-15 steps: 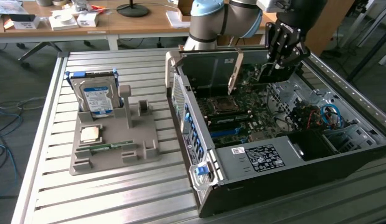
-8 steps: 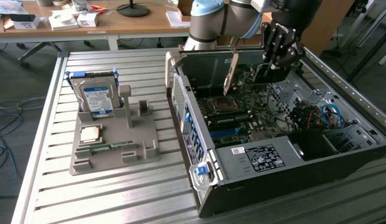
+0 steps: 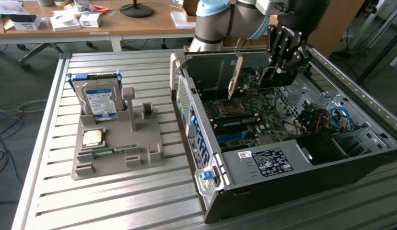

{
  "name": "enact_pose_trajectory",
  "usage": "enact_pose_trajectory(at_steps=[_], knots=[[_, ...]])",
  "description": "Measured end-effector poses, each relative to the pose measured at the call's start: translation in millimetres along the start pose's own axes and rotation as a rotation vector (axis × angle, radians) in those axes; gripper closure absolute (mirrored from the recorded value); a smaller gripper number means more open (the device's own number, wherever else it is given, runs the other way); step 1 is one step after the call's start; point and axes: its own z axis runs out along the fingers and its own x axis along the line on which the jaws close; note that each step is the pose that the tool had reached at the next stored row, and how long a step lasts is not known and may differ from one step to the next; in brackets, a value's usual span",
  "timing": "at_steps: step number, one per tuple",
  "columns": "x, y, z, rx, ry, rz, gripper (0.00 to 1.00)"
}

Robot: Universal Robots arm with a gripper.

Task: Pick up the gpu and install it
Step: 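Insert the gpu into the slot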

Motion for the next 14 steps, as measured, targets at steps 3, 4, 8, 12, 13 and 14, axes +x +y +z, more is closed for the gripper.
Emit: enact_pose_trajectory(at_steps=[3,4,8,12,13,14], knots=[[1.6,0.1,1.1,0.0003,-0.0001,0.014,0.73],[1.7,0.1,1.1,0.0002,0.0002,0.015,0.73],[1.7,0.1,1.3,0.0003,0.0001,0.015,0.73],[1.7,0.1,2.4,-0.007,0.0089,0.019,0.73],[1.7,0.1,2.5,-0.0084,0.0096,0.019,0.73],[1.7,0.1,2.8,-0.009,0.0096,0.02,0.73]])
